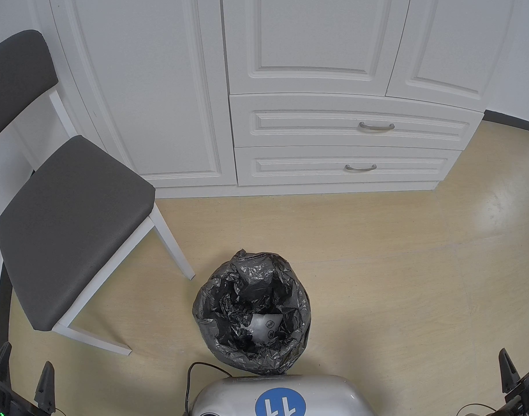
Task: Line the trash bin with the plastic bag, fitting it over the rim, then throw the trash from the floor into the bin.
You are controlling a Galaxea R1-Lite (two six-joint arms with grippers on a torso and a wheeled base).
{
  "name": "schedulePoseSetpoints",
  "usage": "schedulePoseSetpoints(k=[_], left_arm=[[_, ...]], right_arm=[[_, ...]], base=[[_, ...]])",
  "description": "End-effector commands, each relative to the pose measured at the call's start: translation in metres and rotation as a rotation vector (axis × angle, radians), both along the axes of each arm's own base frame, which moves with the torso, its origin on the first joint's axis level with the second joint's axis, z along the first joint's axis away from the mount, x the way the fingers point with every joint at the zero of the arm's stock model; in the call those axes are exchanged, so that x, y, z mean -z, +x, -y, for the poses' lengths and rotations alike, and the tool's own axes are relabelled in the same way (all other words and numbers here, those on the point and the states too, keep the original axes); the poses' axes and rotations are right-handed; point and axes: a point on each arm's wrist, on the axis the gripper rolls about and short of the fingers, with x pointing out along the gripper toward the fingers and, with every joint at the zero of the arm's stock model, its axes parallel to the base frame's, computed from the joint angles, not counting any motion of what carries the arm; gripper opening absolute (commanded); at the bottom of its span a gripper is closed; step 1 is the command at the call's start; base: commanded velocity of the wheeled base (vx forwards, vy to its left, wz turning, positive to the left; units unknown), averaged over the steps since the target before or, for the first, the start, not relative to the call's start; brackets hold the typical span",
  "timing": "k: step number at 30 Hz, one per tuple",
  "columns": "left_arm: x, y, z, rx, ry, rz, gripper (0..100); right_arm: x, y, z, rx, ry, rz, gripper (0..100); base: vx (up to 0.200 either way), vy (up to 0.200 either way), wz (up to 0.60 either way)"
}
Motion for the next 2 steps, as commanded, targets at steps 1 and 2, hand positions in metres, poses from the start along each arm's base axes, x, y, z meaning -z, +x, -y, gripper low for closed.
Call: schedulePoseSetpoints(k=[1,2], left_arm=[[0.0051,0.0003,0.0,-0.001,0.005,-0.004,100],[0.0051,0.0003,-0.0001,-0.004,0.007,-0.004,100]], right_arm=[[0.0051,0.0003,0.0,0.0,0.002,-0.004,100],[0.0051,0.0003,0.0,0.0,0.004,-0.004,100]], base=[[0.0,0.0,0.0],[0.0,0.0,0.0]])
